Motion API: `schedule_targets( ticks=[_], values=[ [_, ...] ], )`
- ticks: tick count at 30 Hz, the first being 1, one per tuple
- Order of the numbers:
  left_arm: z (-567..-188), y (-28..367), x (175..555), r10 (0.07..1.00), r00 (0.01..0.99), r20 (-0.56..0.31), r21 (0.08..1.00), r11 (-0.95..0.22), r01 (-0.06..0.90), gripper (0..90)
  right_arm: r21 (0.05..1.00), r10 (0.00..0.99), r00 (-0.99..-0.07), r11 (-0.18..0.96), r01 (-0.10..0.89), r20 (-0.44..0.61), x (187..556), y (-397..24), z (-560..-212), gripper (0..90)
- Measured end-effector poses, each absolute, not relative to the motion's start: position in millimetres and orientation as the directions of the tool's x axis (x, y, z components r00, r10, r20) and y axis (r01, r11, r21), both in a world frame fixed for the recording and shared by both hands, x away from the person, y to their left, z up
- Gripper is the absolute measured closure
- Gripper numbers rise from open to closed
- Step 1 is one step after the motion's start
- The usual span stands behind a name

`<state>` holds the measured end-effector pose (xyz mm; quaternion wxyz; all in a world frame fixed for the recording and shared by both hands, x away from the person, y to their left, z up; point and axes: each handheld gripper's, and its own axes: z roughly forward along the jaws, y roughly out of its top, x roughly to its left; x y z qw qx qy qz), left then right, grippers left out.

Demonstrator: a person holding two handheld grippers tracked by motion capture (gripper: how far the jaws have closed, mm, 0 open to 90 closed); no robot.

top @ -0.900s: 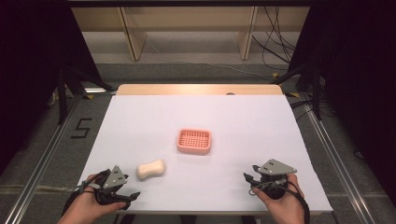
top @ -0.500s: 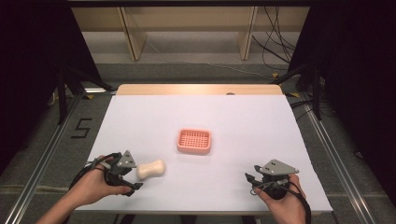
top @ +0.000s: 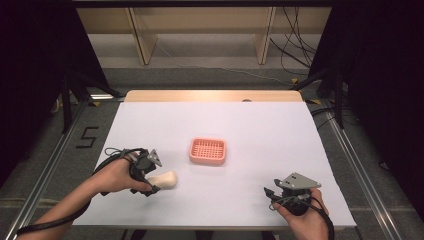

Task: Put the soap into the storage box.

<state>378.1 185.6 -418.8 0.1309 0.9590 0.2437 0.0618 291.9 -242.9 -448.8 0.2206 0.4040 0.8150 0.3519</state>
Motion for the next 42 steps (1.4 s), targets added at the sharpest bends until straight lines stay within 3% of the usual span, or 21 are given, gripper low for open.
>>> schedule_targets(
  ticks=[6,9,12,17,27,42],
  values=[
    [-419,176,391,0.445,0.893,0.067,0.232,-0.877,0.420,27.2,0.740,0.821,-0.566,0.424,0.522,-0.071,286,-241,-448,53.2],
    [-422,170,397,0.415,0.907,0.065,0.190,-0.898,0.398,27.3,0.746,0.803,-0.586,0.456,0.485,-0.109,288,-242,-447,53.0],
    [-426,166,401,0.402,0.914,0.058,0.162,-0.907,0.389,27.3,0.740,0.822,-0.567,0.418,0.527,-0.061,286,-240,-448,53.0],
    [-435,159,409,0.388,0.921,0.042,0.102,-0.918,0.383,27.6,0.746,0.802,-0.588,0.456,0.485,-0.107,288,-242,-449,53.0],
    [-446,152,414,0.389,0.921,0.020,0.050,-0.920,0.388,29.4,0.735,0.815,-0.577,0.427,0.526,-0.061,286,-240,-448,52.9],
    [-456,147,420,0.361,0.932,0.017,0.009,-0.933,0.361,32.7,0.725,0.801,-0.594,0.452,0.520,-0.074,287,-240,-450,52.6]
  ],
)
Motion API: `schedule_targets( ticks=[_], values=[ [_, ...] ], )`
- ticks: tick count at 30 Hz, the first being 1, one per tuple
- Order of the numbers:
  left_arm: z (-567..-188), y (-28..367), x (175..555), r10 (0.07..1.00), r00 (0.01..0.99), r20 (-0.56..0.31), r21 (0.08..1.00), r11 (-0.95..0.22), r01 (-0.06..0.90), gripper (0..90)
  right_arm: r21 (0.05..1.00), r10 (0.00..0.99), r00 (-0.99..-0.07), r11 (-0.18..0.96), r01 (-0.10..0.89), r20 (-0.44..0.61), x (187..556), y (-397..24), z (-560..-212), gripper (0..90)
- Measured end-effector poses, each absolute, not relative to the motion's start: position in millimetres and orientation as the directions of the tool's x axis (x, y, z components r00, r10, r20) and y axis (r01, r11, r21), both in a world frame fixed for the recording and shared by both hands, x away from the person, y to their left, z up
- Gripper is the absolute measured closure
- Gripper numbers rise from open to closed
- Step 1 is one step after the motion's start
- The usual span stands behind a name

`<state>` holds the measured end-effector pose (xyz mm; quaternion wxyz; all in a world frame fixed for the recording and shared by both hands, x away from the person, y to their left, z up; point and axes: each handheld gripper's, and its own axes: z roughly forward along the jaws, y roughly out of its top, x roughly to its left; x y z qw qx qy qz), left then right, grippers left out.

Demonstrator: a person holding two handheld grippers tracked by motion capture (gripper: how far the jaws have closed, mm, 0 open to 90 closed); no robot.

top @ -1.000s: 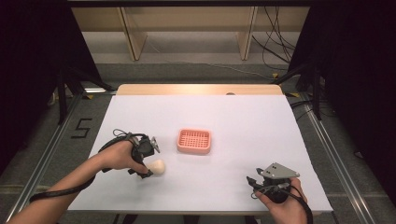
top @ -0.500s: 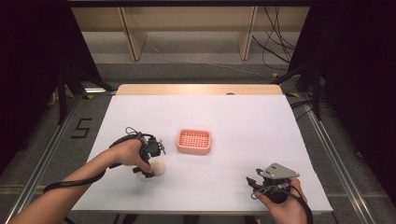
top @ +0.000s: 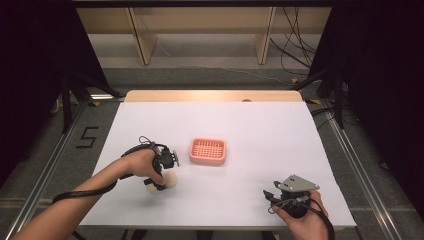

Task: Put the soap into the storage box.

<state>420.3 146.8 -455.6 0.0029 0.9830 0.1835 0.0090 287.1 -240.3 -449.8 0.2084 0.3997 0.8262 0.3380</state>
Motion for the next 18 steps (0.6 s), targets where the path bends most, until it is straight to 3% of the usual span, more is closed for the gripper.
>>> schedule_targets(
  ticks=[18],
  values=[
    [-457.8,141.6,419.9,0.356,0.934,-0.007,-0.024,-0.934,0.356,45.9,0.725,0.799,-0.596,0.458,0.514,-0.082,287.6,-240.5,-450.5,52.8]
  ],
)
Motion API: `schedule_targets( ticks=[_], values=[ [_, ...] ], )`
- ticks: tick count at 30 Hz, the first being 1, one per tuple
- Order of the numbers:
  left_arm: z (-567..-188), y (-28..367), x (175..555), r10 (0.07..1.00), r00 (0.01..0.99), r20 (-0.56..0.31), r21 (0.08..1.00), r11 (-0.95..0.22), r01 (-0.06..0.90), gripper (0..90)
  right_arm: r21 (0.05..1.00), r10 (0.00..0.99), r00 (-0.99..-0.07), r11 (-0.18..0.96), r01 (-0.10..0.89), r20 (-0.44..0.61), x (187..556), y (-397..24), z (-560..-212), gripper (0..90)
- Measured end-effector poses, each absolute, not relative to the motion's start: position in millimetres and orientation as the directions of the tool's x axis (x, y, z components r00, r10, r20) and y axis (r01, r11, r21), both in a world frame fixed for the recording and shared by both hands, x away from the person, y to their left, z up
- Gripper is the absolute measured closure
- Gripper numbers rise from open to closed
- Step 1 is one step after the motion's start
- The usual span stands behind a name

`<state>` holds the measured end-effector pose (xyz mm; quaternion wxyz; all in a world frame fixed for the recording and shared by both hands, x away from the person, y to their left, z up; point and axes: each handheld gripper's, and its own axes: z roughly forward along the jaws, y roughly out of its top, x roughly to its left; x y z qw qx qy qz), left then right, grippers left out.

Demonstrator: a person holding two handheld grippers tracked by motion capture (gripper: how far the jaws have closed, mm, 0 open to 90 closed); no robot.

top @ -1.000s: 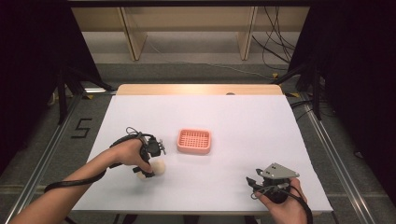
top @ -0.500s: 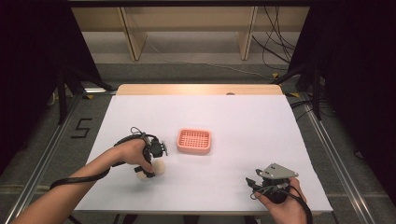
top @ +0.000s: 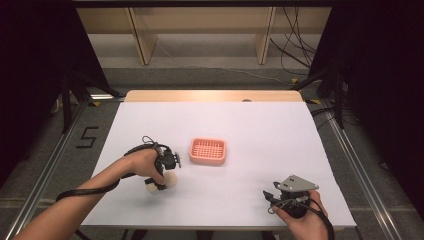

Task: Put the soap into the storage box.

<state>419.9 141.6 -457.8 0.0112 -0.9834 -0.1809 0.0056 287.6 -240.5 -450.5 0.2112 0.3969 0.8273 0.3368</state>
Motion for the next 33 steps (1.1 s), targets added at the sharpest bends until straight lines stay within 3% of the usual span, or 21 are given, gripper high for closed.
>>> schedule_targets(
  ticks=[14,33],
  values=[
    [-459,141,417,0.350,0.937,0.002,-0.019,-0.937,0.350,49.1,0.718,0.797,-0.598,0.466,0.516,-0.087,287,-240,-451,52.6],
    [-457,150,410,0.379,0.925,0.023,0.054,-0.924,0.378,49.6,0.725,0.799,-0.596,0.458,0.514,-0.082,288,-241,-451,52.4]
  ],
)
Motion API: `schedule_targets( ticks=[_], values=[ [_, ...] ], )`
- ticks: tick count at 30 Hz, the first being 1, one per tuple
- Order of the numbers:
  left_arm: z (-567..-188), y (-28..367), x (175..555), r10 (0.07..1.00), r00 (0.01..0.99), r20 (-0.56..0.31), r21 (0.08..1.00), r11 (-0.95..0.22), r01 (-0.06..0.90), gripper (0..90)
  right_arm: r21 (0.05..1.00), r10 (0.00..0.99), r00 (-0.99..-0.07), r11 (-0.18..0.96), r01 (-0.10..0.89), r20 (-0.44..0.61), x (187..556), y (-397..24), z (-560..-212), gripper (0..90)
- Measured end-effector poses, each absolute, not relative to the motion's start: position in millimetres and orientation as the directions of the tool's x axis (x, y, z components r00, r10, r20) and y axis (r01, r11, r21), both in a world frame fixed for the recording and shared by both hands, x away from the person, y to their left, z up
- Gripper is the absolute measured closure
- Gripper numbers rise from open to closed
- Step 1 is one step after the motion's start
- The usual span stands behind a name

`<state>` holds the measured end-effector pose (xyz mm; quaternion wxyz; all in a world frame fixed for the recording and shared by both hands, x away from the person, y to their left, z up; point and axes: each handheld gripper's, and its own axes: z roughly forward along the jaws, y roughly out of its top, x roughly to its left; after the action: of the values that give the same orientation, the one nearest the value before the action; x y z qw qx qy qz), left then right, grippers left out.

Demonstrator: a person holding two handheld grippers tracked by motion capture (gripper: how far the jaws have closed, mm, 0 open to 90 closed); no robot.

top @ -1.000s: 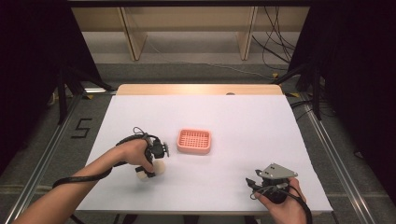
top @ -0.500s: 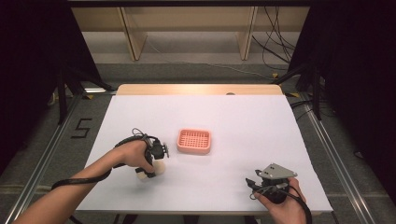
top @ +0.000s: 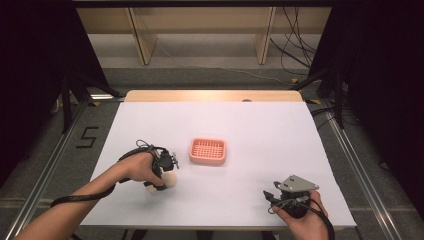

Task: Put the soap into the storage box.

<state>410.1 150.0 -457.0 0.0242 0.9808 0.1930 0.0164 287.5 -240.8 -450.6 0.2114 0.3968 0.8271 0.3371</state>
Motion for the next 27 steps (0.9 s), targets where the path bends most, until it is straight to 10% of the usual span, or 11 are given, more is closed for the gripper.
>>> schedule_targets(
  ticks=[27],
  values=[
    [-440,166,399,0.345,0.934,0.093,0.193,-0.926,0.323,49.7,0.737,0.800,-0.590,0.462,0.492,-0.108,288,-240,-450,52.3]
  ],
)
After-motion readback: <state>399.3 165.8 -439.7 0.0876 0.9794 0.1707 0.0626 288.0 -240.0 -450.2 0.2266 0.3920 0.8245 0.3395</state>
